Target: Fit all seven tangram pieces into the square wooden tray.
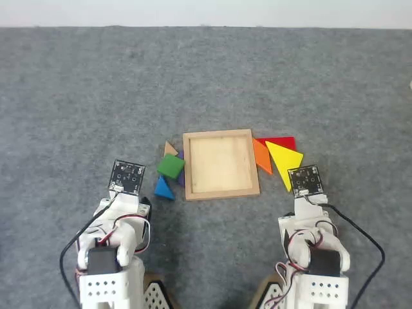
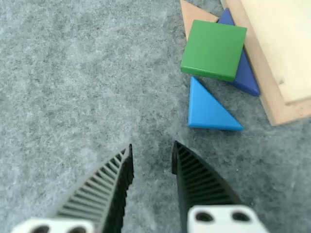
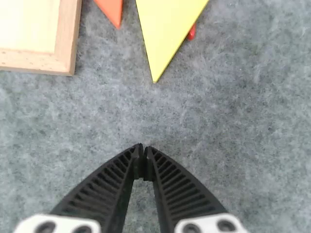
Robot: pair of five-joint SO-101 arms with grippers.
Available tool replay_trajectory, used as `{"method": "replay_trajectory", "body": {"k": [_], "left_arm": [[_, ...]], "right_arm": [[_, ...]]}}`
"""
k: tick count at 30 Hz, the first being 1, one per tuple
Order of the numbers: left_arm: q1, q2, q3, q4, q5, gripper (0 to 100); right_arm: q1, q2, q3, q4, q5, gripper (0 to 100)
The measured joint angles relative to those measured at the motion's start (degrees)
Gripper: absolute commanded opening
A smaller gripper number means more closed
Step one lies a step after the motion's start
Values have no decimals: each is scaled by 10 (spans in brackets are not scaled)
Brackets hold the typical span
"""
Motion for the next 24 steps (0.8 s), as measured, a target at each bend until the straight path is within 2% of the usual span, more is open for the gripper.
{"method": "replay_trajectory", "body": {"k": [6, 10, 15, 17, 21, 24], "left_arm": [[3, 0, 0, 0, 0, 126], [31, 0, 0, 0, 0, 126], [55, 0, 0, -1, 0, 126], [55, 0, 0, -26, -7, 126], [12, 0, -5, -72, -98, 126], [-1, 0, -18, -82, -114, 126]], "right_arm": [[0, 0, 0, 0, 0, 9], [0, 0, 0, -1, 0, 9], [0, 0, 0, -58, 1, 9], [0, 0, 0, -90, 29, 8], [32, 0, 0, -123, 164, 8], [40, 0, -7, -120, 176, 8]]}}
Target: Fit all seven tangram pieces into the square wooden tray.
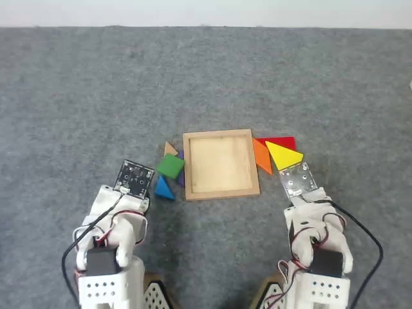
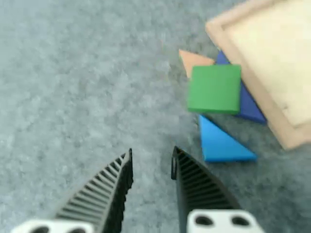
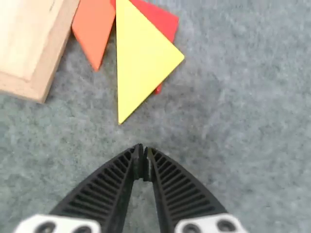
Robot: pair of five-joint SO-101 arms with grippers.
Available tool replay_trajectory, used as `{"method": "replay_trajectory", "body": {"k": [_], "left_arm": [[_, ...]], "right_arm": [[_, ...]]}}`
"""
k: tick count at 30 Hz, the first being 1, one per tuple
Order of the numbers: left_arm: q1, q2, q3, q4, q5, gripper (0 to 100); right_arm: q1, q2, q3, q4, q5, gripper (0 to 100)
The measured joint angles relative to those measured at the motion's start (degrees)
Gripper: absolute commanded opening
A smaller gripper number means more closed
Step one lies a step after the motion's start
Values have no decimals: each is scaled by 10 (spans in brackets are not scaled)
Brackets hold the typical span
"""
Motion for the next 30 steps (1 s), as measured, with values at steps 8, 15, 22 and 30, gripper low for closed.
{"method": "replay_trajectory", "body": {"k": [8, 15, 22, 30], "left_arm": [[-4, 0, -64, 21, 0, 126], [-4, 96, -178, 47, -1, 127], [-4, 446, -376, 47, 68, 195], [-6, 821, -478, 14, 116, 294]], "right_arm": [[-43, 12, -120, 66, -1, 9], [-74, 295, -258, -8, -63, 9], [-106, 752, -540, -13, -76, 231], [-113, 1133, -771, 4, -100, 340]]}}
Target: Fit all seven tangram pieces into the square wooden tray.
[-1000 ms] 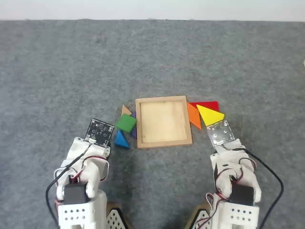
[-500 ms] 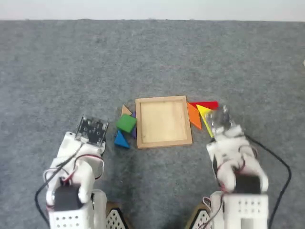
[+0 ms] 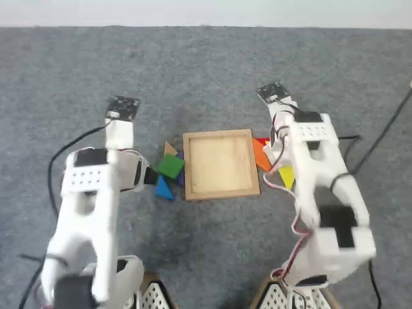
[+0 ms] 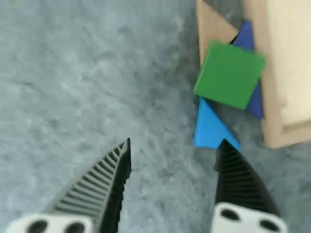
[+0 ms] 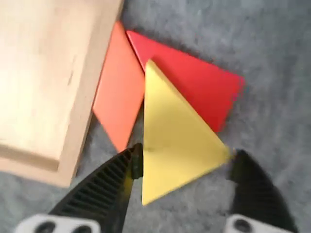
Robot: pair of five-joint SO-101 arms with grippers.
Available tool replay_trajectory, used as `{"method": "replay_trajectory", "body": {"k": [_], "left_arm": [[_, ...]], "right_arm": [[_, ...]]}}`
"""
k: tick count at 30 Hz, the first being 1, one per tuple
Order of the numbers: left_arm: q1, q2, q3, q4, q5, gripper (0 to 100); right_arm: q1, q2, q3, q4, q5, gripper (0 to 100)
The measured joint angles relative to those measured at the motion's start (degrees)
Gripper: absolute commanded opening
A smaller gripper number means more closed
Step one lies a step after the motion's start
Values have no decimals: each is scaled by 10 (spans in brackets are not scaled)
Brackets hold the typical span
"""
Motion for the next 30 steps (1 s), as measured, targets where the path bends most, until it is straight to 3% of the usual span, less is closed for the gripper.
{"method": "replay_trajectory", "body": {"k": [14, 20, 30], "left_arm": [[-46, -27, 63, -74, 4, 294], [-46, -66, 86, -83, 4, 294], [-45, -70, 106, -126, 4, 294]], "right_arm": [[1, 97, -35, -45, -3, 330], [1, 103, -47, -41, -3, 92], [11, 102, -61, -33, -25, 76]]}}
